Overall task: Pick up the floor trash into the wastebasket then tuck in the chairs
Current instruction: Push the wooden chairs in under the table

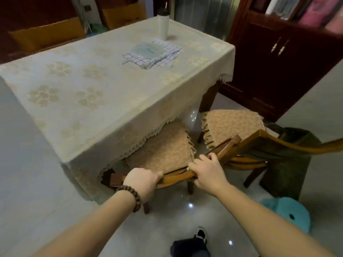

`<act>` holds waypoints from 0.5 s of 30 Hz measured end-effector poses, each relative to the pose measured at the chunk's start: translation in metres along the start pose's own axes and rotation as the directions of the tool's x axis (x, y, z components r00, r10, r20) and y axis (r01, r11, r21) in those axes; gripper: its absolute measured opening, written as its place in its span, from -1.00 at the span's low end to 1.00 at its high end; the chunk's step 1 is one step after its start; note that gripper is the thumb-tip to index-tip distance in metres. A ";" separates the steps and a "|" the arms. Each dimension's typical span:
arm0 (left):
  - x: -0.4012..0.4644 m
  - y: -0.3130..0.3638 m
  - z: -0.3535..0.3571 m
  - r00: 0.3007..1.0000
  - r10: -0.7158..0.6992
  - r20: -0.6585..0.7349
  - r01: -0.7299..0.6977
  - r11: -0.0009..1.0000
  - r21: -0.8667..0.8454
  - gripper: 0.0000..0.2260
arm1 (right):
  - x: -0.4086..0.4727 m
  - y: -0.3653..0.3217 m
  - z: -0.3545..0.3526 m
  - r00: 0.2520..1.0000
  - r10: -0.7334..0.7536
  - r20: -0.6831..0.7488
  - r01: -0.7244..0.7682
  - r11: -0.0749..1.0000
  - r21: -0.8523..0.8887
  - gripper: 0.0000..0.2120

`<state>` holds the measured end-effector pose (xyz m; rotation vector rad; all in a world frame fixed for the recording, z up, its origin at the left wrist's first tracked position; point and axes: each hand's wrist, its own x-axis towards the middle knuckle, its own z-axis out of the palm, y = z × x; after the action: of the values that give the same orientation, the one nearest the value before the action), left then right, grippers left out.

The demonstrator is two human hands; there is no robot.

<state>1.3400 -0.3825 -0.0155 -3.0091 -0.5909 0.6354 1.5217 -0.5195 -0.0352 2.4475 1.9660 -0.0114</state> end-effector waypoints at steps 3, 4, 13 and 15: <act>0.022 0.022 -0.016 0.995 -0.101 0.010 0.101 0.994 -0.045 -0.73 | 0.020 0.042 -0.004 0.994 -0.100 0.044 0.101 0.995 -0.012 -0.72; 0.027 0.027 -0.020 0.991 -0.131 0.016 0.132 0.989 -0.060 -0.73 | 0.028 0.053 -0.005 0.989 -0.138 0.055 0.139 0.990 -0.019 -0.73; 0.046 0.049 -0.016 0.937 -0.345 0.051 0.348 0.922 -0.172 -0.57 | 0.084 0.087 0.008 0.926 -0.358 0.120 0.363 0.931 -0.026 -0.64; 0.045 0.050 -0.010 0.933 -0.359 0.034 0.358 0.913 -0.194 -0.63 | 0.083 0.087 0.015 0.927 -0.364 0.089 0.366 0.930 -0.013 -0.63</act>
<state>1.4003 -0.4122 -0.0279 -2.9462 -1.2386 0.5777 1.6243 -0.4573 -0.0508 1.9892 2.3299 -0.0846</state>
